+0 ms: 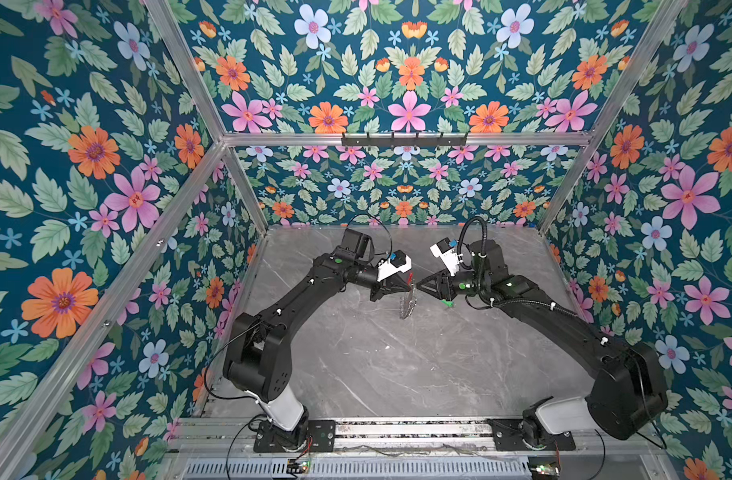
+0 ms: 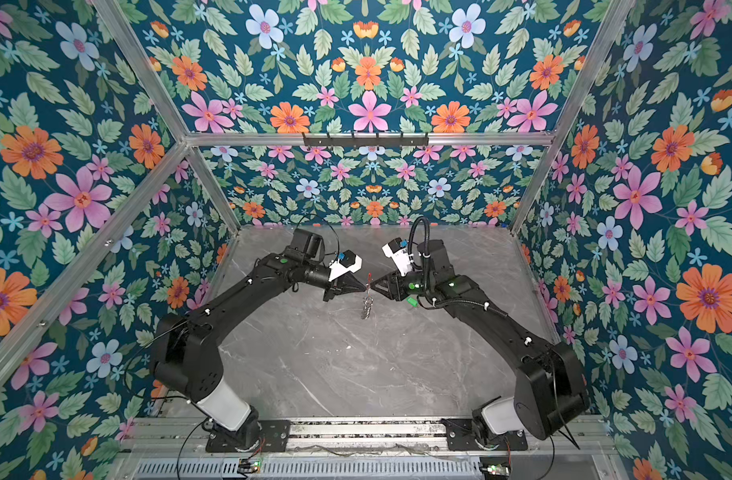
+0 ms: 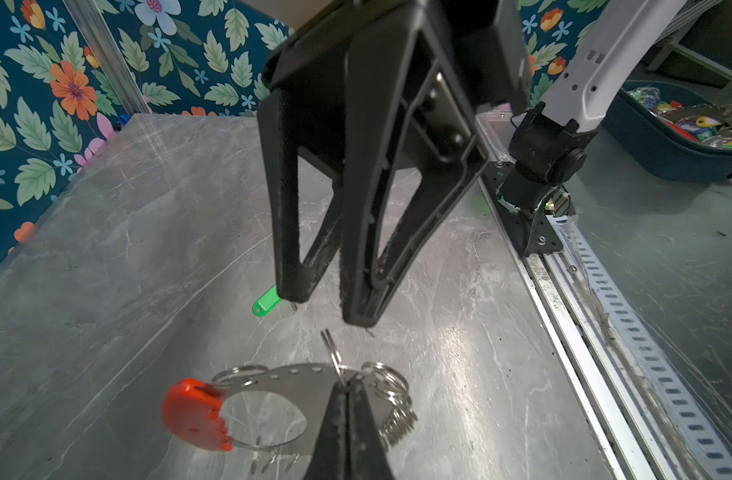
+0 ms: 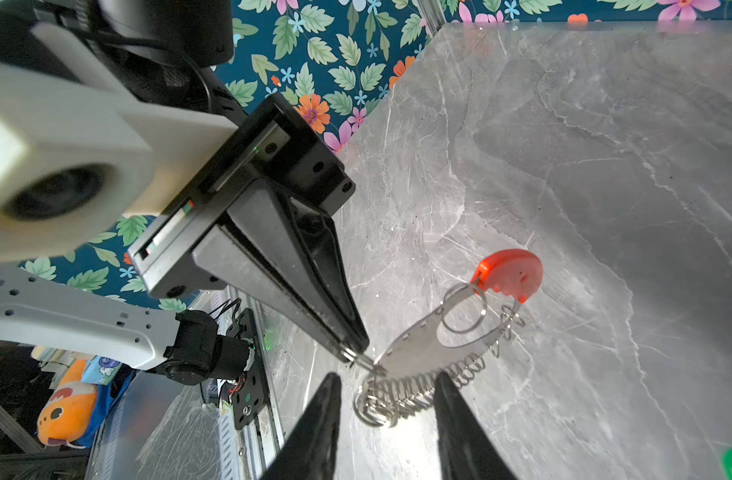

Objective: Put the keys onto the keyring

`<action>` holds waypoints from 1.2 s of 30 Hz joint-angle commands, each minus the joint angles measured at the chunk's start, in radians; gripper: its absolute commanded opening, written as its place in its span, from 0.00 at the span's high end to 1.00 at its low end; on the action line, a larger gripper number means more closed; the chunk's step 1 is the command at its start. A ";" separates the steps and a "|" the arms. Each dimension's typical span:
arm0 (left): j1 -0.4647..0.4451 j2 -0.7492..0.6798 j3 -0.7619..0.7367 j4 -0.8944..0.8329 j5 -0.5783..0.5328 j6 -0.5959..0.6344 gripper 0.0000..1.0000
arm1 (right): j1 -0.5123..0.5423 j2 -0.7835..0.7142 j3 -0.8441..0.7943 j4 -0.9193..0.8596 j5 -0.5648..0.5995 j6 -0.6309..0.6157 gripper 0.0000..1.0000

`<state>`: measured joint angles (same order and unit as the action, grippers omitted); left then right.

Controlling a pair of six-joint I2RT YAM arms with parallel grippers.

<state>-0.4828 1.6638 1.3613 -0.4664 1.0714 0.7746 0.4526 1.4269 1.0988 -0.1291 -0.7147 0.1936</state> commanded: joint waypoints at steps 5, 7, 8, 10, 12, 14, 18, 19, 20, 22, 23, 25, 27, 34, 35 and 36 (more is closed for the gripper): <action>0.001 0.025 0.036 0.009 0.048 -0.021 1.00 | 0.001 0.020 0.009 0.034 -0.030 -0.043 0.67; 0.001 0.026 0.038 0.009 0.048 -0.021 1.00 | 0.000 0.027 0.003 0.057 -0.036 -0.037 0.70; 0.001 0.028 0.039 0.009 0.046 -0.022 1.00 | 0.000 0.030 0.000 0.066 -0.040 -0.034 0.71; 0.001 0.034 0.046 0.004 0.044 -0.026 1.00 | 0.001 0.036 -0.003 0.082 -0.049 -0.025 0.75; 0.001 0.041 0.057 -0.007 0.042 -0.026 1.00 | 0.002 0.039 -0.007 0.097 -0.052 -0.021 0.77; 0.001 0.048 0.066 -0.020 0.042 -0.024 1.00 | 0.002 0.034 -0.014 0.110 -0.054 -0.019 0.78; 0.001 0.056 0.071 -0.034 0.045 -0.021 1.00 | 0.004 0.033 -0.022 0.120 -0.051 -0.022 0.80; 0.001 0.057 0.071 -0.035 0.045 -0.021 1.00 | 0.004 0.034 -0.021 0.121 -0.049 -0.022 0.82; 0.001 0.059 0.072 -0.037 0.044 -0.021 1.00 | 0.004 0.035 -0.021 0.123 -0.048 -0.022 0.84; 0.001 0.061 0.077 -0.042 0.041 -0.021 1.00 | 0.005 0.036 -0.018 0.123 -0.049 -0.023 0.86; 0.001 0.063 0.080 -0.049 0.037 -0.019 1.00 | 0.004 0.037 -0.017 0.122 -0.049 -0.023 0.86; 0.001 0.065 0.087 -0.067 0.031 -0.013 1.00 | 0.004 0.032 -0.019 0.117 -0.044 -0.027 0.86; 0.001 0.065 0.091 -0.079 0.028 -0.008 1.00 | 0.004 0.026 -0.025 0.114 -0.032 -0.033 0.87; 0.001 0.053 0.088 -0.101 0.022 0.003 1.00 | 0.004 0.020 -0.010 0.086 -0.008 -0.051 0.77; 0.001 0.052 0.088 -0.101 0.022 0.003 1.00 | 0.004 0.017 -0.010 0.082 -0.005 -0.054 0.77; 0.001 0.051 0.088 -0.103 0.022 0.003 1.00 | 0.004 0.015 -0.011 0.081 -0.004 -0.057 0.76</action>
<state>-0.4843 1.7245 1.4445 -0.5564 1.0805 0.7658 0.4561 1.4502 1.0817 -0.0528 -0.7258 0.1619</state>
